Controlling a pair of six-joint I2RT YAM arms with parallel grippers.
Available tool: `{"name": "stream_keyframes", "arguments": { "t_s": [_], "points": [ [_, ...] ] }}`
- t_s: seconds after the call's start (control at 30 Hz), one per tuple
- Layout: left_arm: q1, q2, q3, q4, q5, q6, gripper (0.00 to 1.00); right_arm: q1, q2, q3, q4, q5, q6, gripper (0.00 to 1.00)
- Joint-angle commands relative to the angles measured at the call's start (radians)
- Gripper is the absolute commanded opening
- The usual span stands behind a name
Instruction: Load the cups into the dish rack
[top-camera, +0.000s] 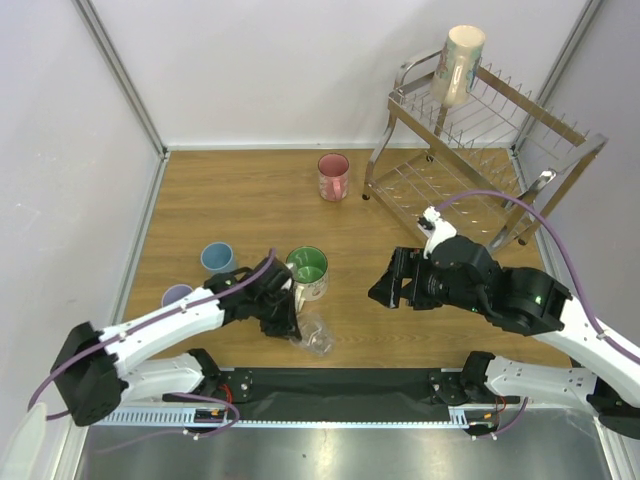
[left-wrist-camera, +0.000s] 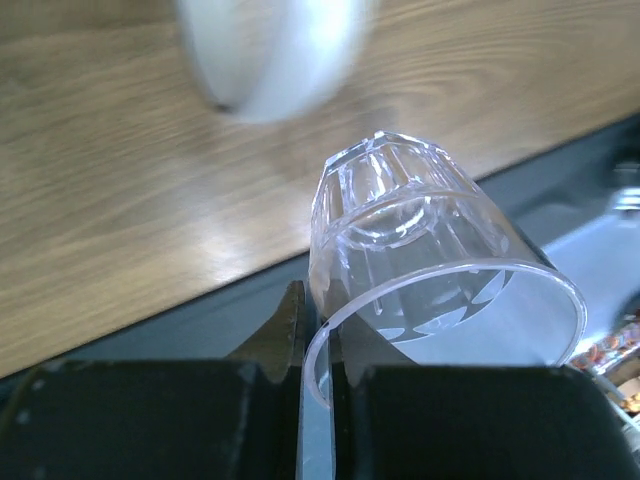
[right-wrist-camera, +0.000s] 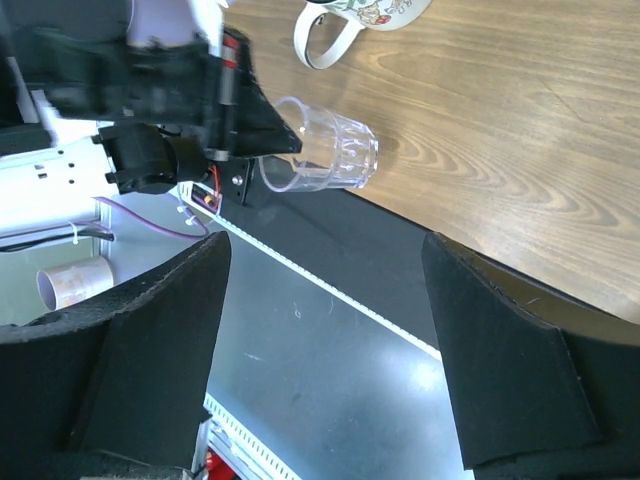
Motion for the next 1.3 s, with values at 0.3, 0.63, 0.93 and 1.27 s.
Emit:
{"name": "stream_keyframes", "arguments": {
  "t_s": [0.3, 0.63, 0.93, 1.27],
  "points": [
    [-0.003, -0.256, 0.361, 0.346, -0.017, -0.183, 0.0, -0.188, -0.02, 0.08, 0.257, -0.141, 0.11, 0.99],
    [-0.003, -0.447, 0.097, 0.94, -0.211, -0.458, 0.0, -0.315, -0.049, -0.101, 0.854, -0.414, 0.409, 1.0],
    [-0.003, -0.449, 0.07, 1.115, -0.299, -0.531, 0.0, -0.2, 0.115, 0.008, 0.971, -0.381, 0.41, 1.0],
    [-0.005, -0.448, 0.048, 1.152, -0.326, -0.559, 0.0, -0.174, 0.193, 0.043, 1.104, -0.381, 0.424, 1.0]
  ]
}}
